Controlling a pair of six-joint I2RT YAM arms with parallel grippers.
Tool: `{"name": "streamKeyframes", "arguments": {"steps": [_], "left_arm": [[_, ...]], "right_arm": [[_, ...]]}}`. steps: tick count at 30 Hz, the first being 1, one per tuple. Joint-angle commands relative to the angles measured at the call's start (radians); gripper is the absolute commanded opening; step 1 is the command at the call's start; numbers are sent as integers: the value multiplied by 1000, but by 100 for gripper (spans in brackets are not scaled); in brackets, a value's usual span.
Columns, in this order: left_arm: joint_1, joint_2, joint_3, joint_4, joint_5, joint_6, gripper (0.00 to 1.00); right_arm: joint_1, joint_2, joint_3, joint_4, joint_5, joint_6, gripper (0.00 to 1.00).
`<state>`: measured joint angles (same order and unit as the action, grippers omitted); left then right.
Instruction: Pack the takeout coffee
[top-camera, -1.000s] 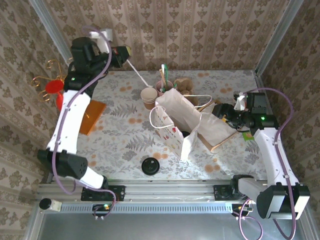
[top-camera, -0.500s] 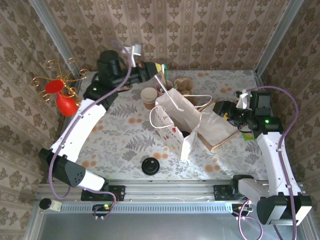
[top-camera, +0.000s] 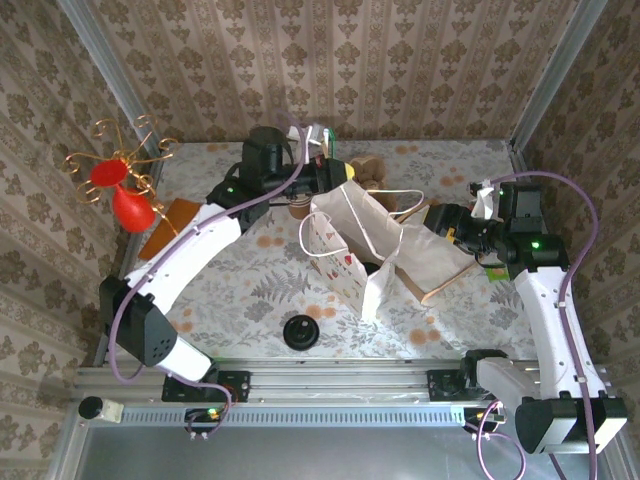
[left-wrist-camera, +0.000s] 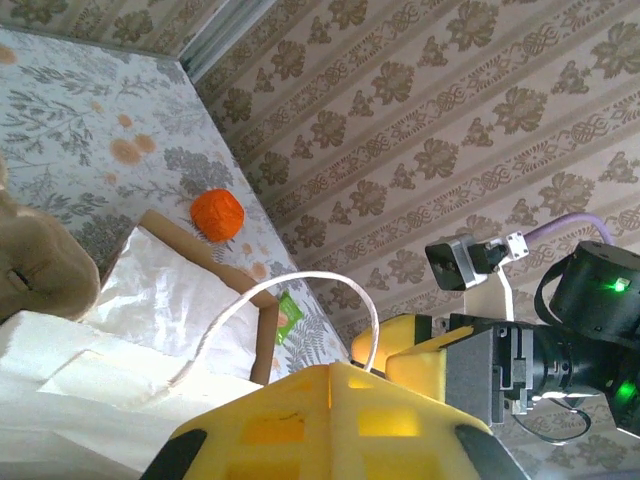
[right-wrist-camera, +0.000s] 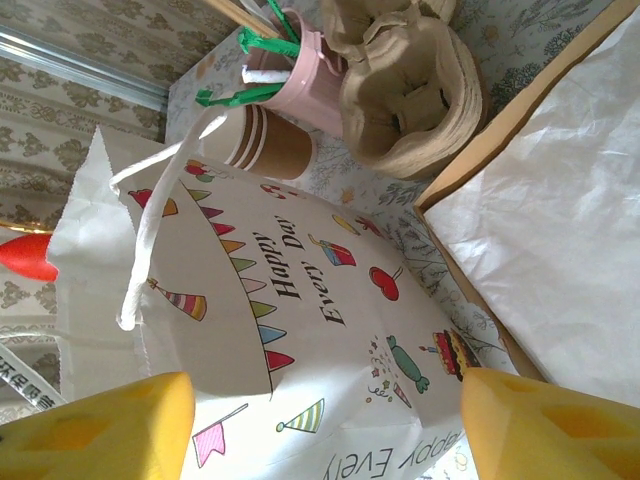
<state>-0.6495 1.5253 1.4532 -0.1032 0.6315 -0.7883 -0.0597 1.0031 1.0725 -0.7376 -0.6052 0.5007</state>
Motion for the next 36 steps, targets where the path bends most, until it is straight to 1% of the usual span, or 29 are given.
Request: {"name": "streamKeyframes", "arguments": {"steps": [1,2,8,14,16,19,24,29,32,36], "left_arm": [[-13,13,0,19,-13,6,25],[-13,11,-7,18,-15,6,32],[-13,3,-7,5,-18,20,46],[-10,-9,5,-20,-21,42,53],[-7,-20,14,-41,-27,61,55],[1,-46,31,-97,-52,110,60],[28,-115,32,-158,-98,178,69],[65,-208,-13,-248,-136,244,79],[103,-287,-78,-298,-157,272,85],[154,-411,-202,-325,-185,275,97]], "right_arm": [[9,-7,12,-27,27,-22,73],[9,-9,13,-31,35,-26,73],[11,-6,21,-43,56,-36,74],[12,-9,20,-48,62,-38,75],[12,-11,14,-46,65,-39,75],[12,-9,15,-46,64,-38,75],[12,-7,29,-62,68,-44,76],[12,-15,29,-71,73,-44,76],[12,-21,32,-75,80,-47,77],[12,-21,36,-87,88,-51,78]]}}
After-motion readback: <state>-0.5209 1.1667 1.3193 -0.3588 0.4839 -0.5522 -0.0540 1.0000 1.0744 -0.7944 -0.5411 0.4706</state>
